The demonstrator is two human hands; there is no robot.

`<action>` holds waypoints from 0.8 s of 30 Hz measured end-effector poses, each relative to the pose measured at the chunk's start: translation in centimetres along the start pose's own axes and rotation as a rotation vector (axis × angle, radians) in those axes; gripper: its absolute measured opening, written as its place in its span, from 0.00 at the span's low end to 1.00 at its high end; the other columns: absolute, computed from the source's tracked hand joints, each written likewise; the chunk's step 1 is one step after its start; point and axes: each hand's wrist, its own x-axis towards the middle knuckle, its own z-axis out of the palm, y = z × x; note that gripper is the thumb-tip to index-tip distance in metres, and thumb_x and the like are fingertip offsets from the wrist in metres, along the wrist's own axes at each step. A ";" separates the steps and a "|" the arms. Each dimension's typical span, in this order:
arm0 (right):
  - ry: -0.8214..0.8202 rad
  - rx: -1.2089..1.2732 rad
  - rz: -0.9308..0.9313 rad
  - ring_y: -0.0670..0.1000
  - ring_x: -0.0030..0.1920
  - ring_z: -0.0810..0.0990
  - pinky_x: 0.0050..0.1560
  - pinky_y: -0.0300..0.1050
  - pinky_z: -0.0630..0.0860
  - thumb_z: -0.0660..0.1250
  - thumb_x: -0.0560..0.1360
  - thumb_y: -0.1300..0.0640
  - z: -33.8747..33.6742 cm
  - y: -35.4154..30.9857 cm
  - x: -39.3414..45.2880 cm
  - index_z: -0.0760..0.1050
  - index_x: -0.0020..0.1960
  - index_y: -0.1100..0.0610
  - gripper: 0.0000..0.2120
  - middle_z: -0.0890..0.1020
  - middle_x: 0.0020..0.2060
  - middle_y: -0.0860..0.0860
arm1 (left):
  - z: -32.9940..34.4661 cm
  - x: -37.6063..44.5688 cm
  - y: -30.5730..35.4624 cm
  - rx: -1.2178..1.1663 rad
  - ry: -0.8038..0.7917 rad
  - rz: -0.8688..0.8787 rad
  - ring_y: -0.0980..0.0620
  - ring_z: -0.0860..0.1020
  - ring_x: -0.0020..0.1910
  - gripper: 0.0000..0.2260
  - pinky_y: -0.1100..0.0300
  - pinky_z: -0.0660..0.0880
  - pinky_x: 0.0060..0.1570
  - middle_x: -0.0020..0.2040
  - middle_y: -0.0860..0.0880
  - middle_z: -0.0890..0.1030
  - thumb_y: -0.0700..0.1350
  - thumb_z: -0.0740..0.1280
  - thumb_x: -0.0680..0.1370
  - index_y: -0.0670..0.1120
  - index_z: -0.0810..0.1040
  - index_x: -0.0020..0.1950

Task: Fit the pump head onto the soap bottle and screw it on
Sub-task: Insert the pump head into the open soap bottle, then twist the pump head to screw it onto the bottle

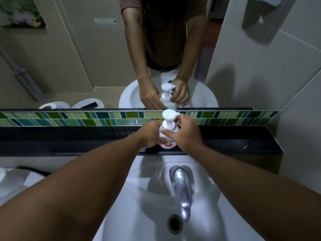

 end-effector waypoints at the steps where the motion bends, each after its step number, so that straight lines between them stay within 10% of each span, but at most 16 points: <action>1: 0.018 -0.026 0.045 0.57 0.48 0.78 0.46 0.57 0.79 0.80 0.58 0.37 0.4 -0.3 -0.2 0.73 0.45 0.52 0.27 0.79 0.44 0.50 | 0.0 0.0 -0.1 0.002 0.002 0.005 0.49 0.80 0.59 0.28 0.57 0.74 0.62 0.61 0.49 0.85 0.46 0.83 0.68 0.49 0.80 0.66; 7: 0.027 -0.144 0.368 0.57 0.60 0.75 0.59 0.59 0.75 0.70 0.51 0.20 1.2 -0.3 -2.3 0.67 0.54 0.50 0.44 0.76 0.56 0.50 | 0.1 -0.2 -0.1 -0.031 0.001 0.025 0.49 0.81 0.58 0.26 0.55 0.74 0.64 0.61 0.49 0.85 0.45 0.83 0.68 0.49 0.81 0.65; 16: -0.283 0.078 -0.059 0.49 0.58 0.76 0.65 0.52 0.74 0.75 0.66 0.36 -3.4 1.0 1.5 0.76 0.69 0.47 0.34 0.74 0.61 0.49 | 0.1 -0.1 -0.3 -0.057 0.010 0.003 0.47 0.82 0.60 0.32 0.51 0.76 0.64 0.60 0.48 0.85 0.46 0.85 0.65 0.48 0.80 0.67; 19: -0.429 0.112 -0.096 0.51 0.60 0.78 0.66 0.47 0.73 0.78 0.73 0.48 -3.2 0.7 2.8 0.80 0.65 0.51 0.22 0.77 0.60 0.51 | 0.2 0.0 -0.4 -0.058 0.021 0.010 0.47 0.82 0.59 0.31 0.52 0.77 0.63 0.60 0.48 0.85 0.45 0.85 0.64 0.48 0.80 0.66; 24: -0.206 0.145 0.079 0.52 0.51 0.84 0.57 0.60 0.79 0.74 0.62 0.33 -0.3 0.4 1.5 0.81 0.54 0.50 0.28 0.85 0.49 0.47 | 0.2 0.1 -0.4 -0.072 0.011 0.025 0.48 0.82 0.58 0.30 0.52 0.77 0.63 0.58 0.49 0.86 0.44 0.84 0.65 0.49 0.80 0.65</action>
